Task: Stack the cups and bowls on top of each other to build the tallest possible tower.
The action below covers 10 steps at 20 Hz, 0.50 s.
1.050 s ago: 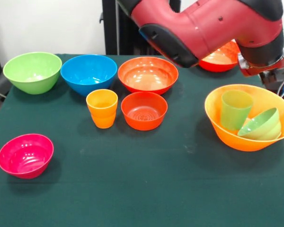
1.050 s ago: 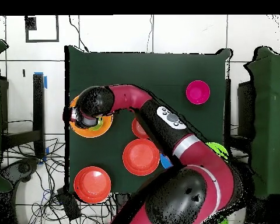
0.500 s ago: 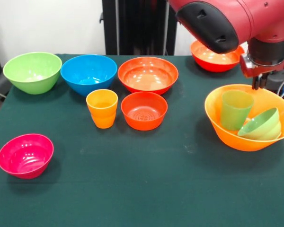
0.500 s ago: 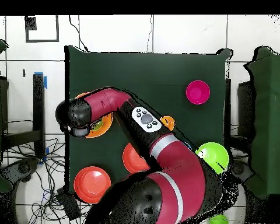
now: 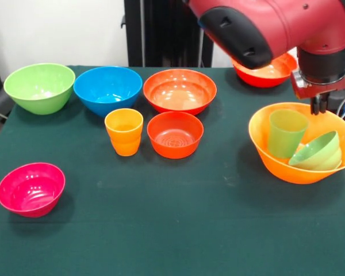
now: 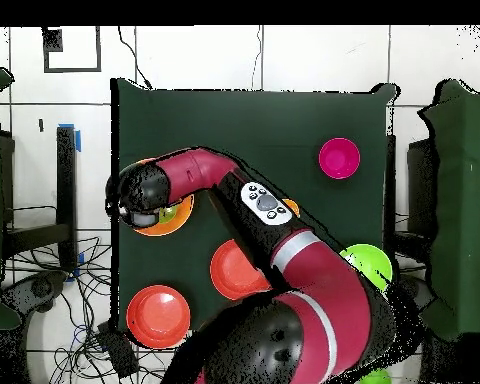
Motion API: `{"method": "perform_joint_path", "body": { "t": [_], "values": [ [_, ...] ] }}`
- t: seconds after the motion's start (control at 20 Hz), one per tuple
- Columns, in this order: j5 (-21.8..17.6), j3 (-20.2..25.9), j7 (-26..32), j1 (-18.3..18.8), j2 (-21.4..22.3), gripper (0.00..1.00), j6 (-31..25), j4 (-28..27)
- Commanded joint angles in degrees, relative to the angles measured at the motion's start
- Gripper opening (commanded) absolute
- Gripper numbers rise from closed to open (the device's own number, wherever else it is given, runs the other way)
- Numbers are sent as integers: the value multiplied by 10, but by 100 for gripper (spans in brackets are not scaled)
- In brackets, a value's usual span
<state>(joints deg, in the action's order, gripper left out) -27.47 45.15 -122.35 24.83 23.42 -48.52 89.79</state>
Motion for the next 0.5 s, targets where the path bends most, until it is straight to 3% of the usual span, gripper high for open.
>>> {"method": "perform_joint_path", "body": {
  "t": [0.05, 0.25, 0.5],
  "values": [
    [25, 33, 78, 24, -32, 0, 31, -6],
    [10, 47, 96, 38, -42, 0, 78, -14],
    [10, 63, 93, 59, -43, 0, 98, 0]
  ]
}}
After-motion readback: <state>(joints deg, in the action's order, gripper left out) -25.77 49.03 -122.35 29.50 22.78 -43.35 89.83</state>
